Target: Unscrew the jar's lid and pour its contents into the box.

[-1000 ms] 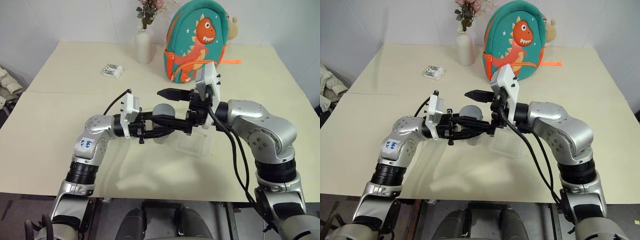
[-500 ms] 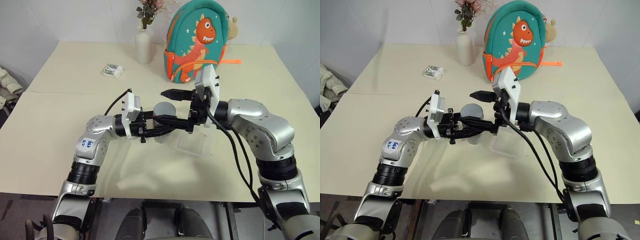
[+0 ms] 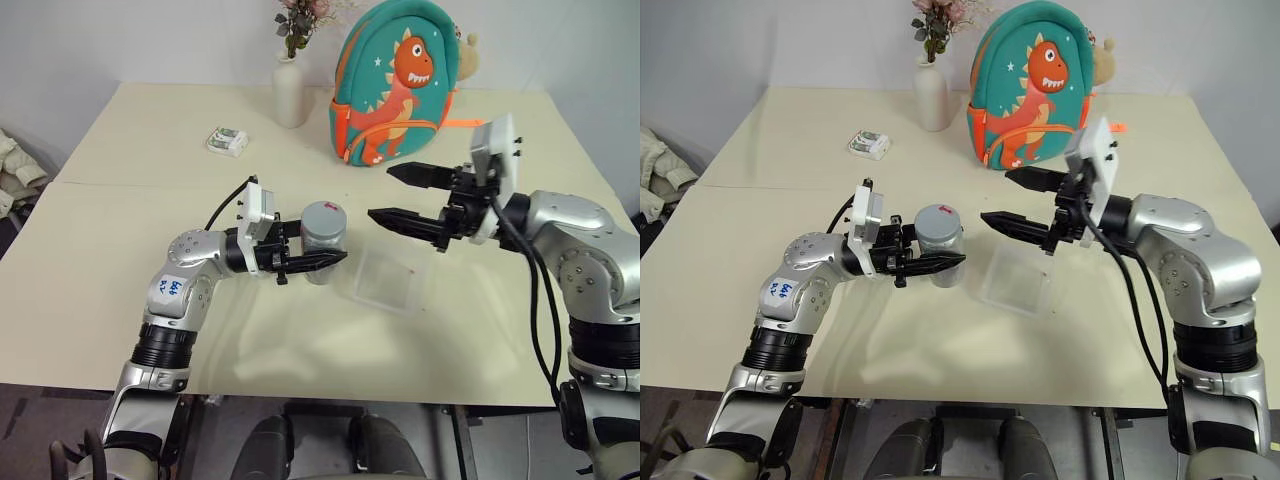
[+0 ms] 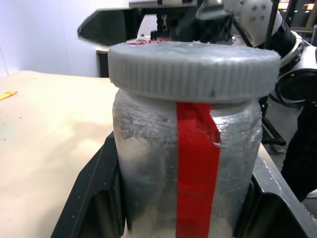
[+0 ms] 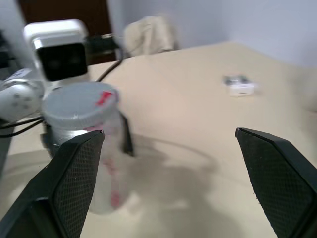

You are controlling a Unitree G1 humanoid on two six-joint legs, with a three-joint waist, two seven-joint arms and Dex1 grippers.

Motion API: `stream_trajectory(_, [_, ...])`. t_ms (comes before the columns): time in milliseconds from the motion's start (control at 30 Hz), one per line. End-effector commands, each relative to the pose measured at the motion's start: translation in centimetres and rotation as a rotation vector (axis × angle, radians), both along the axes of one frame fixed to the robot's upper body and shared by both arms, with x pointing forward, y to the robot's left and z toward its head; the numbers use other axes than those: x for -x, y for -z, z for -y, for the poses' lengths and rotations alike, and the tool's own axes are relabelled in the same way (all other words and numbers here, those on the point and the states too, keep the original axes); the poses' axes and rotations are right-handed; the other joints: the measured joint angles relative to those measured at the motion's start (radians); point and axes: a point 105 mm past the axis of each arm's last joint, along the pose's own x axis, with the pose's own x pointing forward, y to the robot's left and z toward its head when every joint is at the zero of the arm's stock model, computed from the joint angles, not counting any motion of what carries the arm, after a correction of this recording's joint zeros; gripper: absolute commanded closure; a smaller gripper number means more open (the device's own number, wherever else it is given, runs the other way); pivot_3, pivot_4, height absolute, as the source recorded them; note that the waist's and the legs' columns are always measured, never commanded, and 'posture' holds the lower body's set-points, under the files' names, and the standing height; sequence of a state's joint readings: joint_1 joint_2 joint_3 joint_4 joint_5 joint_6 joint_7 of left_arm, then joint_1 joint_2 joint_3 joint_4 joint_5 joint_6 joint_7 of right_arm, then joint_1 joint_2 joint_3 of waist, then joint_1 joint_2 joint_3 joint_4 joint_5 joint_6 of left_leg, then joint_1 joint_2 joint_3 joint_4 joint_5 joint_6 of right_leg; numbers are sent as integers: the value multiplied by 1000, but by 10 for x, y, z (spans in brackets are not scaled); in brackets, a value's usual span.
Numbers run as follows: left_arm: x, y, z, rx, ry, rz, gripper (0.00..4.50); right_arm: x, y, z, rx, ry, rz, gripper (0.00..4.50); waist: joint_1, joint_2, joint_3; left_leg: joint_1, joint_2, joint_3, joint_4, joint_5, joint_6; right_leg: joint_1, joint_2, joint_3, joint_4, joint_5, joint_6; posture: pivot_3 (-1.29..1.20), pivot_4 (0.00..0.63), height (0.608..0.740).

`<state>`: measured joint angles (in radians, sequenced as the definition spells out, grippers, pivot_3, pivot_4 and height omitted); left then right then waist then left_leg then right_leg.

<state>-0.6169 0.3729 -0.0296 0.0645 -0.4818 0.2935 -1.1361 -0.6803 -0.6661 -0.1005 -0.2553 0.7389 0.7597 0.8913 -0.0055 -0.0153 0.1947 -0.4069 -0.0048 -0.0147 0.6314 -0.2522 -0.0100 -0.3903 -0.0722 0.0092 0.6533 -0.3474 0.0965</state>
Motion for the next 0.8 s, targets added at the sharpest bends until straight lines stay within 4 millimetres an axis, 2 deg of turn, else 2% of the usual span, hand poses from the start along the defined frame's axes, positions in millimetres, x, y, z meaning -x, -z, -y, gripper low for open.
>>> stream_trajectory(33, [4, -8, -3, 12, 7, 37, 2422, 25, -11, -9, -16, -120, 33, 31, -2, 0, 0, 0, 0, 0, 0, 0, 0, 0, 0, 0, 0, 0, 0, 0, 150, 740])
stream_trajectory(100, [3, -7, -4, 10, 4, 36, 2422, 29, -11, -15, -17, -148, 34, 31, -1, 0, 0, 0, 1, 0, 0, 0, 0, 0, 1, 0, 0, 0, 0, 0, 150, 740])
stream_trajectory(200, [2, -7, -3, 5, 5, 34, 2422, 24, -14, -33, -48, -139, 46, 31, -4, 0, 0, 0, 1, 0, 1, 0, 0, 0, 0, 0, 1, 0, 0, 0, 150, 740])
stream_trajectory(300, [2, -7, -1, 2, 8, 33, 2422, 15, -8, -50, -9, -105, 53, 31, -4, 0, 0, 1, 0, 0, 2, 1, 0, 0, 0, 1, 3, 0, 0, 0, 150, 740])
stream_trajectory(467, [3, -6, 1, -1, 20, 32, 2422, 13, -5, -72, -2, -129, 60, 31, 1, 0, 0, 0, 0, -1, 1, 1, -1, 0, 0, 2, 2, 0, 0, 0, 150, 740])
stream_trajectory(633, [3, -6, 2, -2, 24, 31, 2422, 10, -3, -80, 13, -134, 74, 31, 1, 0, 0, -1, 0, -1, 1, 1, -1, -1, 0, 1, 1, 0, 0, 0, 150, 740])
stream_trajectory(800, [4, -6, 2, -2, 28, 31, 2422, 8, -2, -78, 18, -125, 78, 31, 0, 0, 0, 0, 0, -1, 1, 1, -1, -1, 0, 1, 2, 0, 0, 0, 150, 740])
